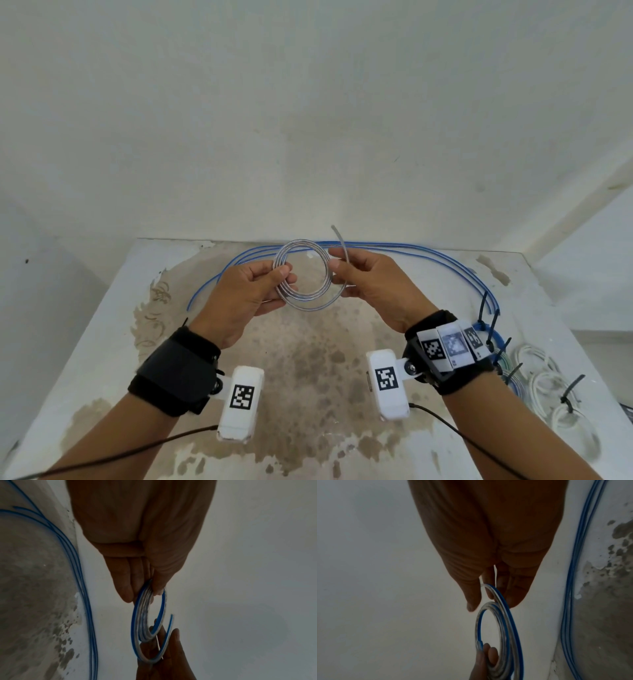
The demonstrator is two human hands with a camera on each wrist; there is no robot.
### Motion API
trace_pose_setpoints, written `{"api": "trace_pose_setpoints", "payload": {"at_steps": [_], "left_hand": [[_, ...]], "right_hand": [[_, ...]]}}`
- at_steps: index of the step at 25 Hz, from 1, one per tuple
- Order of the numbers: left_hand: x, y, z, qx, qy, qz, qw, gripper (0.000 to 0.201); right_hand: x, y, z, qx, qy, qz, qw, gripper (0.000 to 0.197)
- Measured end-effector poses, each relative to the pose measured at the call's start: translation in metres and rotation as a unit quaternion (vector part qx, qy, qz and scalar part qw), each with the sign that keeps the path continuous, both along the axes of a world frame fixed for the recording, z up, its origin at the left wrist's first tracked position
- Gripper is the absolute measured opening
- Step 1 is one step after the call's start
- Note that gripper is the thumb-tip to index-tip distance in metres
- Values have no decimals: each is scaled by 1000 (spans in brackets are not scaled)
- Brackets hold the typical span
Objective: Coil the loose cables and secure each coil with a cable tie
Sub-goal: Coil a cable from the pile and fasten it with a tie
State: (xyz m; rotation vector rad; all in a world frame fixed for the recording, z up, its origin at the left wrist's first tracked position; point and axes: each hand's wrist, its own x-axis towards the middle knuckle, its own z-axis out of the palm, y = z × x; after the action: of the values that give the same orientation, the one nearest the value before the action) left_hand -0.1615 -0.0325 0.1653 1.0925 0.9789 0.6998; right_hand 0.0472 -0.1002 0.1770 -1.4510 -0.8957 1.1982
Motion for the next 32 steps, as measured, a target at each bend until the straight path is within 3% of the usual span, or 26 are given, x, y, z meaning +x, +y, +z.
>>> {"api": "trace_pose_setpoints", "payload": {"at_steps": [4, 11, 15, 20, 23, 26, 32], "left_hand": [[-1, 1, -1, -8, 5, -19, 1000, 14], [-2, 0, -6, -15, 17, -41, 999, 19], [-3, 1, -4, -27, 29, -74, 996, 19], [0, -6, -9, -48, 19, -58, 997, 22], [0, -8, -8, -45, 38, -84, 995, 23], [0, -8, -4, -37, 47, -123, 991, 25], [5, -10, -10, -71, 13, -115, 991, 25]], "right_hand": [[1, 1, -8, -37, 5, -5, 999, 28], [-2, 1, -18, -71, 16, -26, 997, 11], [-9, 2, -17, -73, 73, -35, 994, 25], [-16, 1, -17, -51, -19, -65, 996, 24], [-17, -1, -12, -85, -29, -47, 995, 27], [-18, -4, -16, -54, -53, -66, 995, 29], [-18, -2, -22, -29, -58, -102, 993, 30]]}}
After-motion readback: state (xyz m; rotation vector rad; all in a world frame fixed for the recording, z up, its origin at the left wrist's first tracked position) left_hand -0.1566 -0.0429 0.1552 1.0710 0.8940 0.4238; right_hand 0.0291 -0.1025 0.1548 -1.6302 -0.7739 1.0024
